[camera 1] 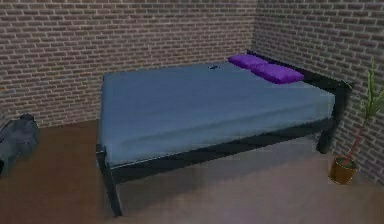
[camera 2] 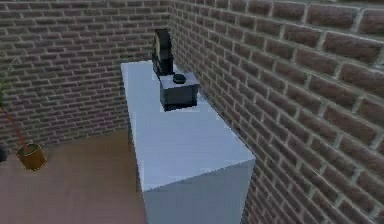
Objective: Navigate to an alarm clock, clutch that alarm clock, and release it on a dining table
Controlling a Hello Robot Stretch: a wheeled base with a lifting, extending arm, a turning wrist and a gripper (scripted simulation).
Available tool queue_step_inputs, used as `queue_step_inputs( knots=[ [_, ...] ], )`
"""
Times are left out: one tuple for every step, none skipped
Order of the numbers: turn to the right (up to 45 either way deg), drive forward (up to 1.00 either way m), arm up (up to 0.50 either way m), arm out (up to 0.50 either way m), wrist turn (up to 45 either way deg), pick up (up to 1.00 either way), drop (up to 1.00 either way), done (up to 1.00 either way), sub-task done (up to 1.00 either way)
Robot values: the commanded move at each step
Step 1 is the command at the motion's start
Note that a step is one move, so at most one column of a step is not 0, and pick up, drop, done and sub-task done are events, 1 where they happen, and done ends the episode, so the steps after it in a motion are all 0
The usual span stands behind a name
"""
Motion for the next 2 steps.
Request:
queue_step_inputs(
  knots=[
    [45.0, 0.0, 0.0, 0.0, 0.0, 0.0, 0.0, 0.0, 0.0],
    [3.0, 0.0, 0.0, 0.0, 0.0, 0.0, 0.0, 0.0, 0.0]
  ],
)
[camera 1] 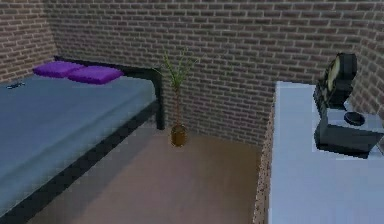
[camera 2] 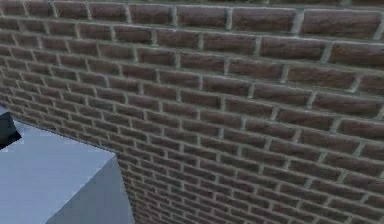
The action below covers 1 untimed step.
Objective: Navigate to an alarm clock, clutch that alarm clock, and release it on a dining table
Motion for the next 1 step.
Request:
queue_step_inputs(
  knots=[
    [0.0, 0.4, 0.0, 0.0, 0.0, 0.0, 0.0, 0.0, 0.0]
  ],
)
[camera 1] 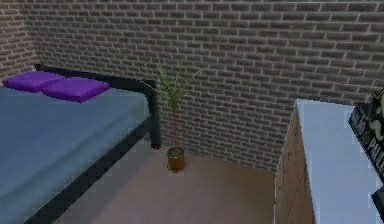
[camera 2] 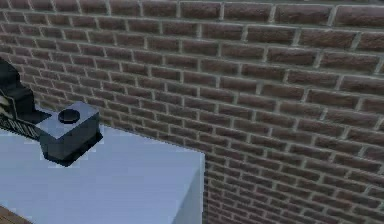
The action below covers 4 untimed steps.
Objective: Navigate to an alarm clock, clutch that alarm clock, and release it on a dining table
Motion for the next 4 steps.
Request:
queue_step_inputs(
  knots=[
    [9.0, 0.0, 0.0, 0.0, 0.0, 0.0, 0.0, 0.0, 0.0],
    [3.0, 0.0, 0.0, 0.0, 0.0, 0.0, 0.0, 0.0, 0.0],
    [0.0, 0.55, 0.0, 0.0, 0.0, 0.0, 0.0, 0.0, 0.0],
    [0.0, 0.0, 0.5, 0.0, 0.0, 0.0, 0.0, 0.0, 0.0]
  ],
)
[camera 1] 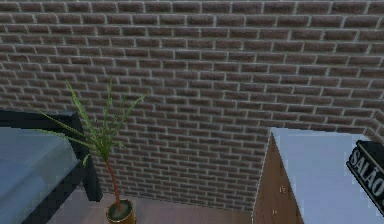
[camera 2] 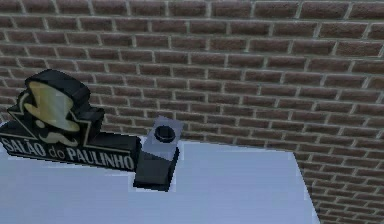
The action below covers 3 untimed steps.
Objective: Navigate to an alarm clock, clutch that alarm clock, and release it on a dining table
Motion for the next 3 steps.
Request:
queue_step_inputs(
  knots=[
    [0.0, 0.0, 0.38, 0.0, 0.0, 0.0, 0.0, 0.0, 0.0],
    [0.0, 0.0, 0.0, 0.18, 0.0, 0.0, 0.0, 0.0, 0.0],
    [0.0, 0.0, 0.0, 0.0, 45.0, 0.0, 0.0, 0.0, 0.0]
  ],
)
